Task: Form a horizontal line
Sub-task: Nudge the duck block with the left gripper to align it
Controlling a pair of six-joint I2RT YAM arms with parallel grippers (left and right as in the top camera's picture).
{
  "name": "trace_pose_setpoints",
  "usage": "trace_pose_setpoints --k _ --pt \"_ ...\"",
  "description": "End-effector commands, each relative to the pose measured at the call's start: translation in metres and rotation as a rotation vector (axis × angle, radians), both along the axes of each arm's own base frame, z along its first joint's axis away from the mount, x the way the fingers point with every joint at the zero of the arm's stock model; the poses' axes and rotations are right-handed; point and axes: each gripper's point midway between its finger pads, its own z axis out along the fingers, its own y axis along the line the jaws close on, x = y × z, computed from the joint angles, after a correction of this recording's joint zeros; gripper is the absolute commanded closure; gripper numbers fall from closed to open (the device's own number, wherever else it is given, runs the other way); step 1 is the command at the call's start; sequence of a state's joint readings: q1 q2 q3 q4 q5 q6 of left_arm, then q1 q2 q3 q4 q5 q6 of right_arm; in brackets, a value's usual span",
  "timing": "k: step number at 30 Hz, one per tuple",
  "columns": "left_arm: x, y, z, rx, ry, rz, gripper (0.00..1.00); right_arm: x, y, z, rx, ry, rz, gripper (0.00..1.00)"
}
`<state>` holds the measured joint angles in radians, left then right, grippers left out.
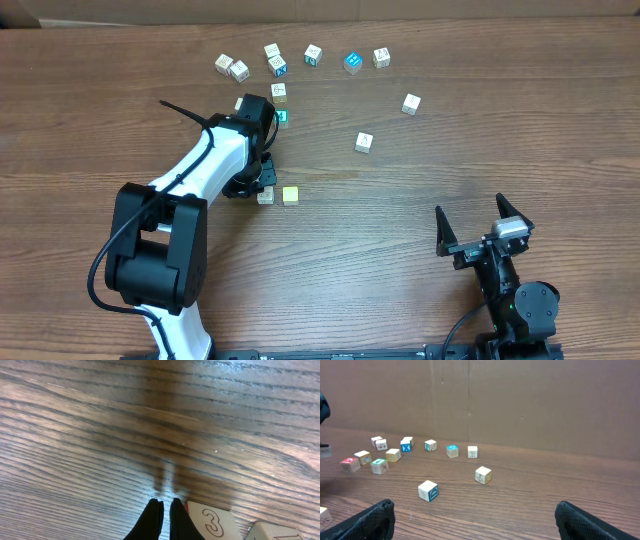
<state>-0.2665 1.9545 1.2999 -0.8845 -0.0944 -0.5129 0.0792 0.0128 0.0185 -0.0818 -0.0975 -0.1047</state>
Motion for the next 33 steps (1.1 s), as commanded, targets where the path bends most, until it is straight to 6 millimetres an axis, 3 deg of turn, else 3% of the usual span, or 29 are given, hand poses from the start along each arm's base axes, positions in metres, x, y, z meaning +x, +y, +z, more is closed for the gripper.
trace_pose_setpoints --k 1,11,20,33 --pt "-0.006 -0.006 -0.004 -0.031 0.026 -0.024 0.96 0.0 -0.001 -0.002 -0.001 -0.005 -0.004 0.0" --pt "-0.007 -0.009 -0.004 -0.048 0.031 -0.025 0.96 0.0 -0.001 -0.002 -0.001 -0.005 -0.004 0.0" --pt "-0.01 -0.025 -0.004 -0.051 0.03 -0.078 0.96 0.0 -0.001 -0.002 -0.001 -0.005 -0.004 0.0" --pt "-0.004 -0.018 -0.003 -0.006 0.0 -0.09 0.96 0.0 -0.001 -0.002 -0.001 -0.005 -0.004 0.0"
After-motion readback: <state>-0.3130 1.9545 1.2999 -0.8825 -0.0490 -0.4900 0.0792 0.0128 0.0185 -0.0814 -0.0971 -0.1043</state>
